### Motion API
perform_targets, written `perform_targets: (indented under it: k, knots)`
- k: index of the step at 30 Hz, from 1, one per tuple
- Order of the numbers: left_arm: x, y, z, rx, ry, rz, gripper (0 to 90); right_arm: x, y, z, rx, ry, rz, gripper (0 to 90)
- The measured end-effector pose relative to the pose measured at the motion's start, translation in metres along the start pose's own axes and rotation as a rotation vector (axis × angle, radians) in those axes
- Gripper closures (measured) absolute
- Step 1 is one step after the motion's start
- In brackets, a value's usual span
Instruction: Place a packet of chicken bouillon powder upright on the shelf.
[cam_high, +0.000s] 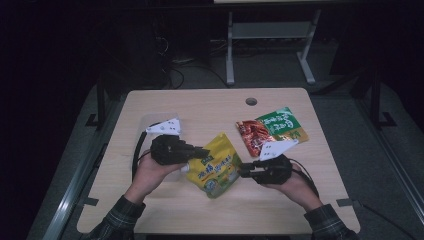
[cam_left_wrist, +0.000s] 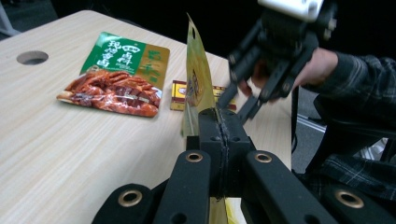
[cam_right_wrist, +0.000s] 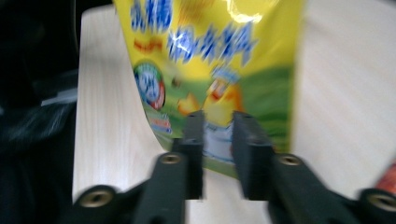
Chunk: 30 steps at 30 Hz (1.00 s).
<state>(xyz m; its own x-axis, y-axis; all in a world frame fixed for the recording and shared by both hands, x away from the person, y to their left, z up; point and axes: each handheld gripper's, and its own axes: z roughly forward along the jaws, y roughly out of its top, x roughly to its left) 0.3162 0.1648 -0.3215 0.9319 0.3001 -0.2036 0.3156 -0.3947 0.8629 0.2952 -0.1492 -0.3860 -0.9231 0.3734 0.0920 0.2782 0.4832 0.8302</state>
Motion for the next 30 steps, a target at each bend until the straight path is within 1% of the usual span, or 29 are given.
perform_targets:
  k: [1, 2, 4, 5, 6, 7, 8, 9, 10, 11, 12, 13, 14, 15, 17, 18, 20, 21, 23, 25, 27, 29, 30]
  knots:
    - [0.0, 0.0, 0.0, 0.0, 0.0, 0.0, 89.5, 0.0, 0.0, 0.0, 0.0, 0.0, 0.0, 69.2]
    - [0.001, 0.002, -0.001, -0.001, -0.01, 0.003, 89.5, -0.005, 0.007, -0.006, -0.038, -0.009, -0.007, 58.7]
    - [0.001, 0.003, -0.001, 0.0, -0.008, 0.01, 89.6, -0.009, 0.013, -0.009, -0.058, -0.028, -0.01, 47.8]
    - [0.001, 0.003, -0.002, 0.001, -0.014, 0.014, 89.6, -0.013, 0.016, -0.009, -0.067, -0.022, -0.019, 45.2]
    - [0.001, 0.004, -0.002, 0.001, -0.015, 0.013, 89.6, -0.013, 0.016, -0.009, -0.067, -0.022, -0.019, 45.2]
    - [0.001, 0.005, -0.001, 0.004, -0.025, 0.021, 89.6, -0.019, 0.021, -0.007, -0.084, -0.009, -0.027, 41.3]
    - [0.001, 0.005, -0.001, 0.004, -0.025, 0.021, 89.7, -0.019, 0.021, -0.007, -0.084, -0.009, -0.027, 41.3]
    - [0.001, 0.005, 0.0, 0.003, -0.028, 0.027, 89.7, -0.022, 0.024, -0.005, -0.087, 0.011, -0.027, 39.7]
    - [0.0, 0.006, 0.001, 0.007, -0.034, 0.029, 89.7, -0.026, 0.028, 0.002, -0.085, 0.037, -0.039, 35.7]
    - [-0.001, 0.006, 0.001, 0.013, -0.036, 0.035, 89.7, -0.027, 0.03, 0.006, -0.078, 0.058, -0.046, 34.8]
    - [-0.003, 0.007, 0.003, 0.016, -0.045, 0.048, 89.7, -0.028, 0.031, 0.009, -0.079, 0.08, -0.042, 33.7]
    - [-0.003, 0.007, 0.003, 0.016, -0.045, 0.048, 89.7, -0.028, 0.031, 0.009, -0.079, 0.08, -0.042, 33.7]
    - [-0.005, 0.008, 0.005, 0.021, -0.055, 0.058, 89.7, -0.03, 0.032, 0.019, -0.076, 0.125, -0.061, 32.5]
    - [-0.005, 0.008, 0.005, 0.021, -0.055, 0.058, 89.7, -0.03, 0.033, 0.023, -0.07, 0.136, -0.075, 32.6]
    - [-0.007, 0.01, 0.008, 0.028, -0.067, 0.071, 89.7, -0.03, 0.034, 0.031, -0.066, 0.167, -0.089, 35.7]
    - [-0.008, 0.01, 0.009, 0.025, -0.067, 0.071, 89.8, -0.029, 0.034, 0.034, -0.058, 0.172, -0.095, 37.5]
    - [-0.01, 0.011, 0.009, 0.029, -0.063, 0.078, 89.7, -0.029, 0.035, 0.04, -0.048, 0.208, -0.101, 43.7]
    - [-0.01, 0.012, 0.009, 0.029, -0.06, 0.081, 89.7, -0.028, 0.035, 0.042, -0.041, 0.219, -0.103, 47.3]
    - [-0.01, 0.012, 0.009, 0.03, -0.055, 0.083, 89.7, -0.026, 0.034, 0.045, -0.037, 0.249, -0.1, 59.3]
    - [-0.01, 0.011, 0.009, 0.033, -0.054, 0.084, 89.7, -0.025, 0.034, 0.047, -0.031, 0.25, -0.106, 65.7]
    - [-0.01, 0.011, 0.008, 0.032, -0.047, 0.087, 89.8, -0.025, 0.033, 0.046, -0.031, 0.264, -0.106, 70.8]
    - [-0.01, 0.011, 0.008, 0.03, -0.042, 0.09, 89.7, -0.025, 0.032, 0.046, -0.029, 0.28, -0.114, 77.0]
    - [-0.009, 0.011, 0.007, 0.025, -0.037, 0.089, 89.7, -0.025, 0.032, 0.045, -0.029, 0.284, -0.126, 78.7]
